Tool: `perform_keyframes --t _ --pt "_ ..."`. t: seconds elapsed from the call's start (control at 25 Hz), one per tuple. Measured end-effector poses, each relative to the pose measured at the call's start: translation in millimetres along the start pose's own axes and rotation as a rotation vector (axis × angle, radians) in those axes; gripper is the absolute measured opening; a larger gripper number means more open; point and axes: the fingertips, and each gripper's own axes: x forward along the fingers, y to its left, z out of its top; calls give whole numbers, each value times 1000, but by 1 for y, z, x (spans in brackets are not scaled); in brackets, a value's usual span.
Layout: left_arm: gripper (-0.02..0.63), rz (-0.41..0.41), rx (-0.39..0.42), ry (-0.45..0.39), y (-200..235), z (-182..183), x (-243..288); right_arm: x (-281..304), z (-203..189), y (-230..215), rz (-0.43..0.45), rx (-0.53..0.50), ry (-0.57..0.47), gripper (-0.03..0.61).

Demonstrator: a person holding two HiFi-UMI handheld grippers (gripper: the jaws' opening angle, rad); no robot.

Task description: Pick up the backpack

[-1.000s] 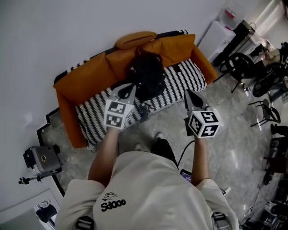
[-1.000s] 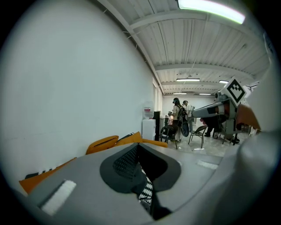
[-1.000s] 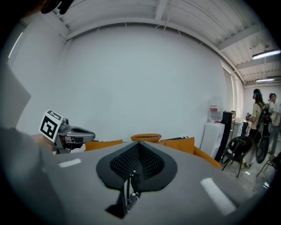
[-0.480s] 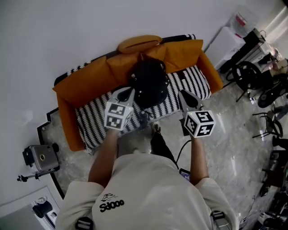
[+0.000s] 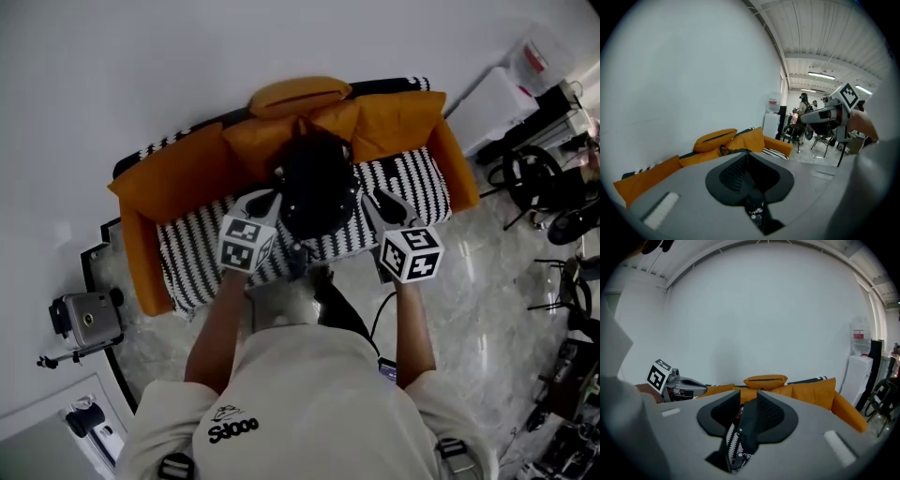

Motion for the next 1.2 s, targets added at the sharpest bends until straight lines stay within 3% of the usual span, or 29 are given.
perform_keyframes --t 0.28,0.64,0.88,1.04,1.2 --pt "113 13 -61 70 17 -15 54 52 -13 -47 30 22 85 195" --pt "210 89 -150 169 54 -49 123 134 -34 -101 79 19 197 252" --pt "271 163 -236 262 86 -103 166 192 -68 -139 76 98 251 268" --pt "308 160 -332 308 98 -139 193 229 -102 -155 99 149 319 301" --pt "355 172 -364 329 107 -165 216 256 -135 -165 120 157 391 323"
